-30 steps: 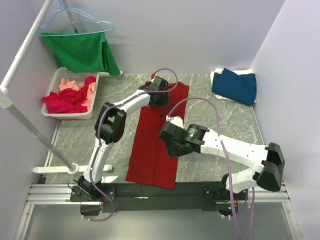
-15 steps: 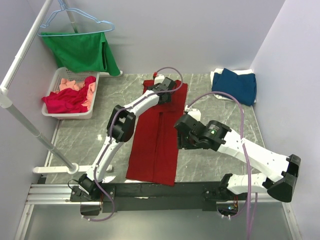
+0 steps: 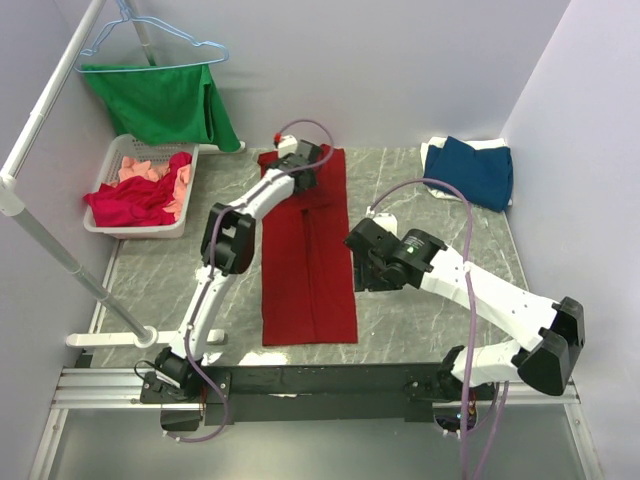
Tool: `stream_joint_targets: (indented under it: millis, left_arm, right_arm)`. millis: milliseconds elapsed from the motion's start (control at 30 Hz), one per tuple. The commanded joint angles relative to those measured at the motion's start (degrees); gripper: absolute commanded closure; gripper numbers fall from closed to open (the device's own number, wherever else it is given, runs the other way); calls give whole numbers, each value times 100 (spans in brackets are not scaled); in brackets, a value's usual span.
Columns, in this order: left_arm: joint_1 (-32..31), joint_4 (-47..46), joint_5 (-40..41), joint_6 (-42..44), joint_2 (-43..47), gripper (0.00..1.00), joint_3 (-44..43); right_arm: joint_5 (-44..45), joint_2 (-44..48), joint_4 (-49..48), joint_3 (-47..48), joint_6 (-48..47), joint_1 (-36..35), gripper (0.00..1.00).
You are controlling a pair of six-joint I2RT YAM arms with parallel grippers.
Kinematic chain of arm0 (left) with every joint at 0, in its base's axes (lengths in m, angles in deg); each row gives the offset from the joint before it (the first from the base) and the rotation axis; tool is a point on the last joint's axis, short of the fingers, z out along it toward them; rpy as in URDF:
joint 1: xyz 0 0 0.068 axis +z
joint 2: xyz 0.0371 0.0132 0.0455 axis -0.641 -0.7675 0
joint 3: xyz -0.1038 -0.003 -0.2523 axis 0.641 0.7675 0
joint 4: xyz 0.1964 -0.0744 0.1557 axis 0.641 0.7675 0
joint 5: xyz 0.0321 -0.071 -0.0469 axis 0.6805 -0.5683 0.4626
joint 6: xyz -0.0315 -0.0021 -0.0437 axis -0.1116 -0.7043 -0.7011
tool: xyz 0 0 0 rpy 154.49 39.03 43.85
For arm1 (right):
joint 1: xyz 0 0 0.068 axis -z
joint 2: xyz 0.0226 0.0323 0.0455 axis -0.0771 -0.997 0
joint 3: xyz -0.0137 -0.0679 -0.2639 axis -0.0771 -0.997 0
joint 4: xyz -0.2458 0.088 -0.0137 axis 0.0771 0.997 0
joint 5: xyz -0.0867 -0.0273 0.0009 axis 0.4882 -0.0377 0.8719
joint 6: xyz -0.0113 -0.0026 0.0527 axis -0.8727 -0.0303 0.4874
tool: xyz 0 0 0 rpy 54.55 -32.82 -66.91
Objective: Fold and stack the t-shirts
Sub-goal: Fold the tshirt
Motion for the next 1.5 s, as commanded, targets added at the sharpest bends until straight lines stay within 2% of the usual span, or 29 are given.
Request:
stream_joint_targets:
  millis: [0, 33, 267, 367, 500, 633, 667, 733, 767, 900, 967, 1233, 1467]
  left_arm:
    - [278, -771, -778, 773, -51, 12, 118]
    - [278, -972, -1032, 940, 3, 12, 171]
    - [287, -1861, -1201, 1696, 916, 10, 855]
    - [287, -1731, -1079, 1662, 1399, 9, 1032]
    - [287, -933, -973, 1241, 2223, 10, 1611]
    - [287, -623, -1139, 679, 3367, 11, 3200]
    - [287, -588, -1209, 451, 3622, 11, 3943]
    - [278, -588, -1646, 292, 4395, 12, 4685]
    - [252, -605, -1789, 91, 4641, 12, 5385]
    - [6, -746, -2106, -280, 6028, 12, 6910]
    - [-143, -658, -2168, -587, 6373, 13, 7550]
    - [-583, -684, -2651, -1474, 7534, 14, 9292]
    - [-680, -1185, -3187, -1757, 7904, 15, 9997]
  right_arm:
    - [17, -139, -63, 340, -248, 143, 41]
    - [25, -191, -72, 349, -257, 161, 41]
    - [-9, -323, -344, 385, -354, 205, 41]
    - [-79, -394, -546, 289, -380, 266, 41]
    - [-167, -639, -906, 42, -415, 363, 41]
    - [-264, -728, -1345, -388, -355, 407, 41]
    - [-317, -711, -1460, -589, -319, 416, 41]
    - [-527, -710, -1750, -775, -301, 451, 43]
    - [-572, -693, -1829, -915, -293, 451, 44]
    - [-827, -614, -2295, -1328, -258, 451, 46]
    - [-1099, -570, -2523, -1583, -292, 460, 46]
    - [-1688, -491, -3042, -2365, -275, 363, 45]
    - [-2022, -482, -3543, -2753, -47, 231, 44]
